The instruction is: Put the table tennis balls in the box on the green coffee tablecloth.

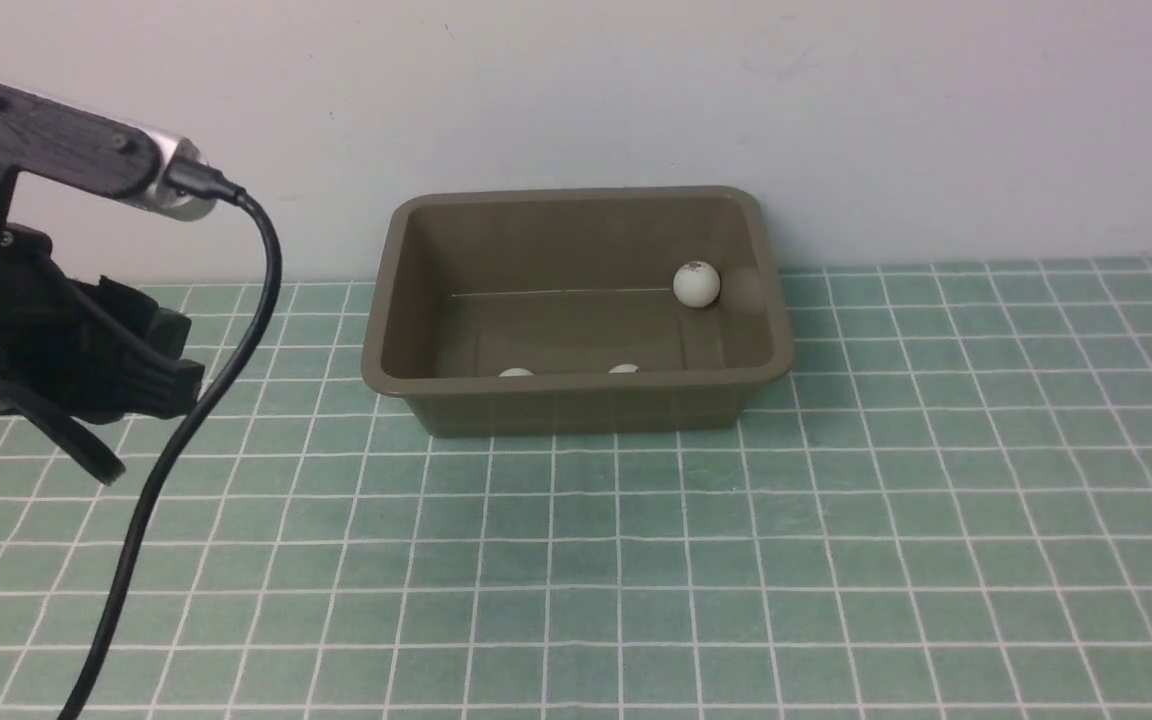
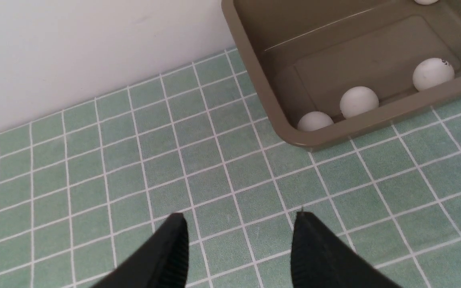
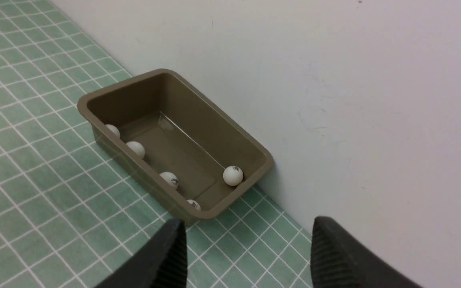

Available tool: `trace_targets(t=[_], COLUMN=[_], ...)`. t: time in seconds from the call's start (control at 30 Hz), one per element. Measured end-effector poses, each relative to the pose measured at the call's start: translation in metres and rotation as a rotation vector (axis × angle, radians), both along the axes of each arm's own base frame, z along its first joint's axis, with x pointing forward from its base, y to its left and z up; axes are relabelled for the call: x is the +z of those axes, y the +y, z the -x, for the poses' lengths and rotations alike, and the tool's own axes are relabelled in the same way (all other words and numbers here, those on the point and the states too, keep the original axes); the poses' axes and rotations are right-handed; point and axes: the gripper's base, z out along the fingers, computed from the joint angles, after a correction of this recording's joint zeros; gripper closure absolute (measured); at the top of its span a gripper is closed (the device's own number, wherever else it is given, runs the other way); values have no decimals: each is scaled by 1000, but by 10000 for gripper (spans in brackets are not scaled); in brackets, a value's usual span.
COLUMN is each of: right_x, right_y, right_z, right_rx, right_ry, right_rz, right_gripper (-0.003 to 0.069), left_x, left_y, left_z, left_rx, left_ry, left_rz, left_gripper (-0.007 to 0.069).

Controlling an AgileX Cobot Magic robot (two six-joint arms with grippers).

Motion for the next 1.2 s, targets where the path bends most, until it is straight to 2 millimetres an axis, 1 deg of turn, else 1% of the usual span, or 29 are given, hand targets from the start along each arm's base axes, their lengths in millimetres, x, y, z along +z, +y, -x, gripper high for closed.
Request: trace_targets(t=[0.07, 0.1, 0.13, 0.17, 0.3, 0.57, 0.87, 1.0, 1.2], right_x=[-9, -19, -25, -35, -68, -110, -140, -146, -158], right_y=[-2, -2, -3, -3, -2, 3, 6, 6, 7], right_z=[5, 5, 5, 5, -3, -19, -35, -37, -38], right_rx=[-6, -12, -18, -26, -50, -85, -115, -119, -127], right_ry=[-24, -24, -38, -52, -91, -122, -153, -156, -84], right_rz=[-35, -52, -75, -102, -184, -314, -494, -504, -470], right_gripper=[270, 270, 270, 270, 270, 270, 270, 270, 270], left_x=[0, 0, 0, 0, 0, 0, 0, 0, 0], left_y=[0, 0, 0, 0, 0, 0, -1, -1, -1], left_z=[0, 0, 0, 0, 0, 0, 0, 0, 0], left_rx=[0, 0, 0, 0, 0, 0, 1, 1, 1], left_ry=[0, 0, 0, 0, 1, 1, 4, 4, 5], left_rz=[0, -1, -1, -1, -1, 2, 14, 15, 17], left_gripper=[304, 304, 304, 304, 304, 304, 304, 304, 304])
